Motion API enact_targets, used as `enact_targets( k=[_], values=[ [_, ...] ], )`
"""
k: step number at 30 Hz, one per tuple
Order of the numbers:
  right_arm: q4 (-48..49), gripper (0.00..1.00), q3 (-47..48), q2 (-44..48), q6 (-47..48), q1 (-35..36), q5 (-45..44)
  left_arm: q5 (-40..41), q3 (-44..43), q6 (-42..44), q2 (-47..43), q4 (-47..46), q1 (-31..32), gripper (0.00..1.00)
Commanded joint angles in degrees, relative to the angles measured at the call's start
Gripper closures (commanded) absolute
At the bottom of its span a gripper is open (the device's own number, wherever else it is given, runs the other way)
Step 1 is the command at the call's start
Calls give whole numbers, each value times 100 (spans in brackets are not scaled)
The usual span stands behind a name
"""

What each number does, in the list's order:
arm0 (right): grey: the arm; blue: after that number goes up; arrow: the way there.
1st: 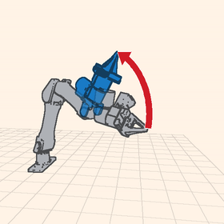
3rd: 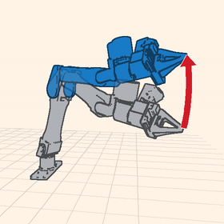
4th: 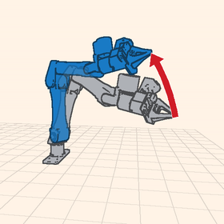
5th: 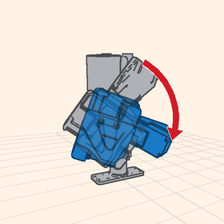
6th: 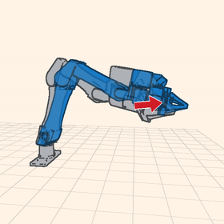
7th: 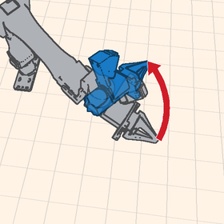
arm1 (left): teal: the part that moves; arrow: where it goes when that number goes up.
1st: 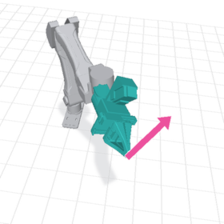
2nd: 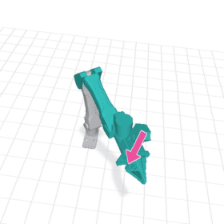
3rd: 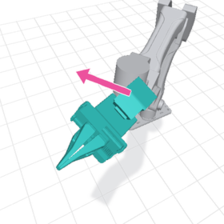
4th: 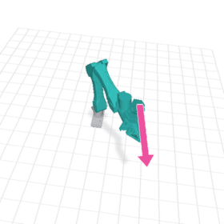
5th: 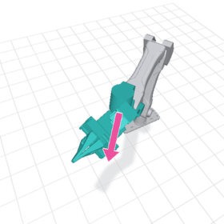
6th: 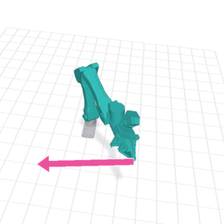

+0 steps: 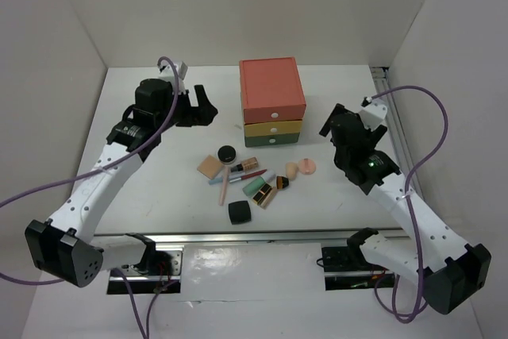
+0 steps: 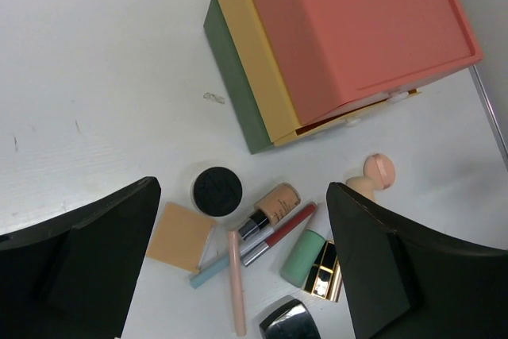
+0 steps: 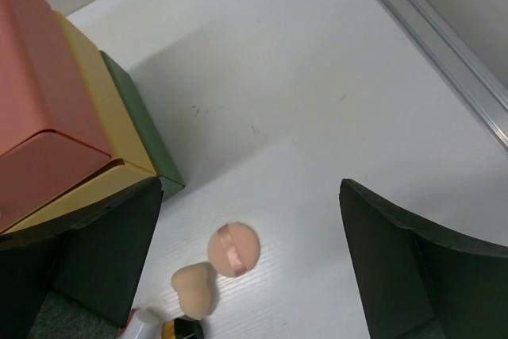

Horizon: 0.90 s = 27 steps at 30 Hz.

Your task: Organize the makeup

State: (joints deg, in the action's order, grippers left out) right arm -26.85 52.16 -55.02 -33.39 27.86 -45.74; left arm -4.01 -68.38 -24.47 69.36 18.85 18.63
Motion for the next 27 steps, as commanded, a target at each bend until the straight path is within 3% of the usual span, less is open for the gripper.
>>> enact_targets(
  k=[1,7,10,12,14,18,20,27],
  values=[
    [224,0,66,-288,219,-61,91,-197,-281,223,173,-93,26,0],
    [-328,0,584,-1106,-130,-114,30,-565,-685,329,560,-92,26,0],
    [-567,0,673,-1256,-265,305,-295,-828,-1124,390,911,-40,26,0],
    [-515,6,550,-977,-47,614,-340,-882,-1492,390,1298,-39,79,5],
    [-129,13,243,-739,462,922,280,-768,-1800,451,1744,83,140,8],
    [609,7,-57,-509,676,1300,1232,-347,-2582,452,2335,417,281,5],
    [1154,7,-145,-658,676,1459,1234,-293,-3004,452,2757,418,413,5],
    [2271,9,364,-1791,1159,1635,1602,-197,-4157,285,3865,778,535,20]
  ],
)
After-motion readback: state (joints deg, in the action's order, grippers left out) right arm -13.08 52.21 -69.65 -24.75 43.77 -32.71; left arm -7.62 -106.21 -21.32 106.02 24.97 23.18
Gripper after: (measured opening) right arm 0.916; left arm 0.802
